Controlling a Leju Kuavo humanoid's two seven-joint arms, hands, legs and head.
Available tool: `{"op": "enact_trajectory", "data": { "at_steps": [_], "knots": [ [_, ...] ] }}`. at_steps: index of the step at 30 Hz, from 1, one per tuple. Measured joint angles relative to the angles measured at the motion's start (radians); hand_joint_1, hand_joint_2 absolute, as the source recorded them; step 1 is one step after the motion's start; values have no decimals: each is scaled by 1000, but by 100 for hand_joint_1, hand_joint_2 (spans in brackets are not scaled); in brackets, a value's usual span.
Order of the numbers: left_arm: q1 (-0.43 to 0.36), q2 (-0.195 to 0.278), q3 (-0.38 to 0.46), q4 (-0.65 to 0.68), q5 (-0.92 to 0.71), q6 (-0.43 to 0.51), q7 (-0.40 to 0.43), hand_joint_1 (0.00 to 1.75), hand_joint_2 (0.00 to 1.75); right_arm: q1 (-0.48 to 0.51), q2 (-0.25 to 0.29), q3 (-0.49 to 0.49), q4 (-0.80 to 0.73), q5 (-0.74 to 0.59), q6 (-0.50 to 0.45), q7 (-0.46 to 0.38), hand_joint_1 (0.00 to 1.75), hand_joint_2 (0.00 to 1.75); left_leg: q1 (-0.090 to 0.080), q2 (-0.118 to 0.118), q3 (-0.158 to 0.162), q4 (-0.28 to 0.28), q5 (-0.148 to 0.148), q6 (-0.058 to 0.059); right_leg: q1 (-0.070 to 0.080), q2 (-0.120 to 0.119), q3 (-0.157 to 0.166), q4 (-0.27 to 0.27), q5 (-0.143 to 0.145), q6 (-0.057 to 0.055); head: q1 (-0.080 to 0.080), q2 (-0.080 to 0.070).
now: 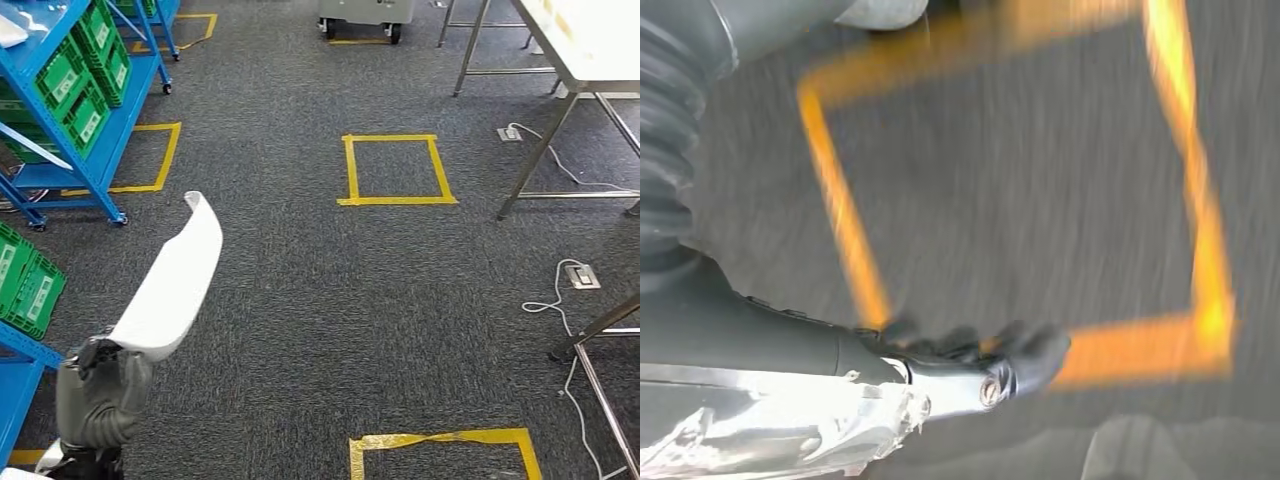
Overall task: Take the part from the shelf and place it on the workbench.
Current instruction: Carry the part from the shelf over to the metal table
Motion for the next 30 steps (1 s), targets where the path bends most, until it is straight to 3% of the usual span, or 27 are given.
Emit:
{"op": "enact_trajectory", "data": {
  "at_steps": [2, 3, 6, 8, 10, 12, 13, 14, 15, 17, 19, 21, 22, 24, 25, 27, 28, 29, 30],
  "knots": [
    [-16, -4, -10, 15, -4, 14, 0, 175, 175, -3, 1, 20, -3, 4, 149, 4, 0, 175, -5, 19, 5, 4, -6, -11, 1, -42, 70, -111, 28, -5, -2, 0],
    [-20, -4, -12, 20, -3, 20, 0, 175, 175, -3, 1, 27, -4, 4, 185, 3, 0, 175, -7, 27, 7, 6, -9, -17, 3, -52, 83, -135, 30, -11, -4, 0],
    [-31, -4, -18, 28, -2, 27, 0, 175, 175, 4, 2, 39, -4, 4, 203, 1, 0, 175, -5, 45, 12, 5, -11, -32, 7, -21, 74, -138, 36, -34, -6, 0],
    [-35, -4, -20, 31, 0, 30, 0, 175, 175, 5, 1, 43, -5, 2, 192, 13, 0, 175, 1, 3, -3, 41, -43, -43, 5, 5, 70, -142, 43, -48, -8, 0],
    [-36, -4, -21, 34, 5, 35, 4, 175, 175, 3, 1, 43, -6, -5, 161, 50, 0, 175, 4, -52, -56, 156, -109, -46, 4, 33, 66, -145, 48, -57, -11, 0],
    [-36, -3, -24, 38, 6, 43, 10, 175, 175, 8, 1, 41, -7, -13, 133, 87, 0, 175, 4, -66, -118, 278, -154, -45, 6, 61, 62, -145, 50, -59, -12, 0],
    [-36, -1, -28, 41, 3, 46, 12, 175, 175, 14, 1, 40, -7, -17, 126, 97, 0, 175, 4, -67, -132, 297, -149, -42, 7, 76, 62, -145, 51, -59, -12, 0],
    [-37, 2, -32, 43, -1, 50, 14, 175, 175, 20, 2, 38, -7, -20, 120, 104, 0, 175, 4, -68, -127, 281, -125, -39, 7, 91, 62, -145, 52, -58, -12, 0],
    [-37, 5, -37, 45, -5, 53, 16, 175, 175, 25, 2, 37, -7, -21, 115, 110, 0, 175, 5, -76, -106, 230, -88, -36, 6, 106, 62, -145, 53, -55, -12, 0],
    [-37, 11, -44, 49, -10, 58, 19, 175, 175, 31, 4, 35, -7, -19, 106, 115, 0, 175, 9, -117, -45, 96, -23, -31, 5, 134, 59, -143, 57, -48, -12, 0],
    [-36, 16, -47, 55, -10, 63, 22, 175, 175, 36, 5, 32, -7, -17, 99, 117, 0, 175, 10, -147, -14, 24, -4, -28, 3, 158, 50, -143, 63, -37, -11, 0],
    [-37, 19, -50, 60, -10, 66, 24, 175, 175, 46, 8, 30, -7, -17, 97, 119, 0, 175, 6, -134, -13, 14, -2, -18, -1, 177, 41, -149, 71, -22, -11, 0],
    [-37, 20, -52, 62, -10, 66, 24, 175, 175, 52, 8, 29, -7, -17, 96, 119, 0, 175, 6, -123, -13, 10, 1, -11, -1, 169, 36, -147, 69, -16, -11, 0],
    [-36, 21, -57, 64, -10, 67, 24, 175, 175, 55, 11, 26, -7, -17, 95, 122, 0, 175, 7, -96, -12, 2, 7, 1, 4, 116, 5, -91, 29, -11, -8, 0],
    [-34, 22, -58, 66, -10, 67, 24, 175, 175, 53, 12, 24, -7, -17, 95, 123, 0, 175, 5, -82, -12, 2, 8, 5, 7, 79, -21, -31, -6, -11, -6, 0],
    [-32, 24, -60, 69, -10, 68, 24, 175, 175, 50, 14, 23, -7, -18, 95, 127, 0, 175, 0, -51, -12, 2, 7, 8, 8, 44, -73, 97, -67, -7, -6, 0],
    [-32, 25, -61, 71, -10, 69, 24, 175, 175, 51, 14, 22, -7, -18, 95, 130, 0, 175, -1, -36, -12, 2, 6, 9, 8, 38, -81, 127, -75, -6, -6, 0],
    [-32, 26, -62, 73, -10, 70, 24, 175, 175, 52, 14, 21, -7, -18, 95, 133, 0, 175, -1, -23, -11, 2, 6, 9, 8, 33, -68, 116, -64, -5, -5, 0],
    [-31, 27, -62, 75, -10, 71, 24, 175, 175, 54, 14, 19, -7, -18, 94, 134, 0, 175, -1, -11, -9, 3, 5, 8, 8, 25, -33, 63, -38, -5, -5, 0]
  ]
}}
